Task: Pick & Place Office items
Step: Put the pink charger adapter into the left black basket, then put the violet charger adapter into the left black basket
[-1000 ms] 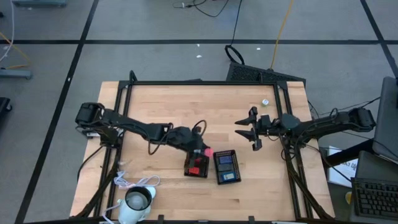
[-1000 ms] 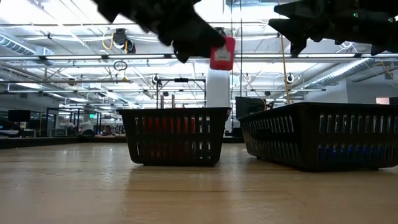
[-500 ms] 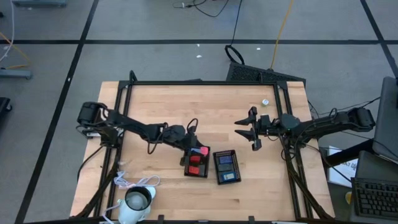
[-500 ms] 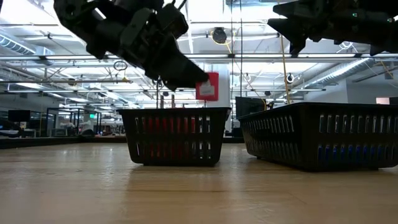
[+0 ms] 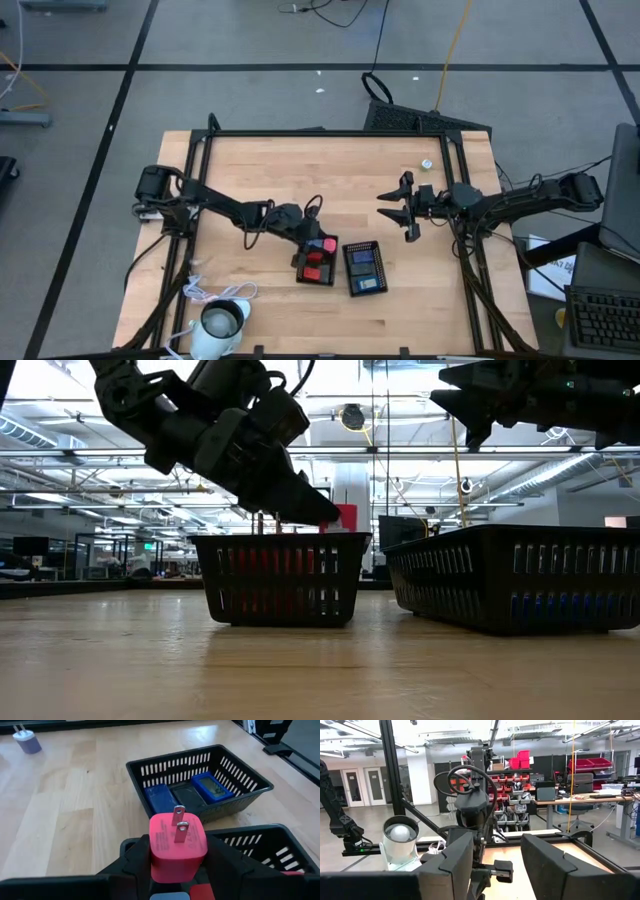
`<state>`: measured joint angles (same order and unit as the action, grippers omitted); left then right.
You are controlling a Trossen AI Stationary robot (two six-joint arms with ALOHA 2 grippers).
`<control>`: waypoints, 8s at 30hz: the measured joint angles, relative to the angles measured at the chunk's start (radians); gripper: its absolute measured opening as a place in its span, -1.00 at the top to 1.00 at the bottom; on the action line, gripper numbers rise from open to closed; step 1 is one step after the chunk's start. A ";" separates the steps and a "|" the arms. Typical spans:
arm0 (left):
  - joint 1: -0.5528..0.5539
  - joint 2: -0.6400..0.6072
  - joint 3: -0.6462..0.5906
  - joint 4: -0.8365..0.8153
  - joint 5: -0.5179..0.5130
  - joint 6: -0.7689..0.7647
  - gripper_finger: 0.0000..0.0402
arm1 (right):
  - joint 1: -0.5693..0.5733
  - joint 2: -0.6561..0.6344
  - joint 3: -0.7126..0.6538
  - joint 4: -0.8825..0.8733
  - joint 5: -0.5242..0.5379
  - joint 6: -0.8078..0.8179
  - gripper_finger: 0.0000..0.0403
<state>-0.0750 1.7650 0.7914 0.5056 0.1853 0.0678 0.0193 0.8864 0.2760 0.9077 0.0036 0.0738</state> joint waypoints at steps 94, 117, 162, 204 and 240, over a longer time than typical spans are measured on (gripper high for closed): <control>0.035 -0.301 0.005 -0.093 -0.145 -0.121 -0.19 | -0.282 -0.084 0.067 -1.064 0.447 0.311 0.18; 0.037 -0.297 0.005 -0.219 -0.214 -0.089 -0.19 | -0.494 -0.083 0.075 -1.397 0.254 0.590 -0.01; 0.037 -0.297 0.005 -0.230 -0.214 -0.121 -0.19 | -0.280 -0.112 0.028 -0.996 -0.003 0.207 0.22; 0.037 -0.297 0.004 -0.248 -0.214 -0.124 -0.19 | -0.061 -0.135 -0.146 -1.076 0.283 0.421 0.15; 0.042 -0.297 0.004 -0.243 -0.238 -0.122 -0.19 | -0.032 0.287 -0.217 -0.483 0.399 0.283 -0.13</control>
<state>-0.0330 1.4681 0.7956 0.2623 -0.0532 -0.0540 -0.0132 1.1739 0.0586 0.4247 0.4026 0.3571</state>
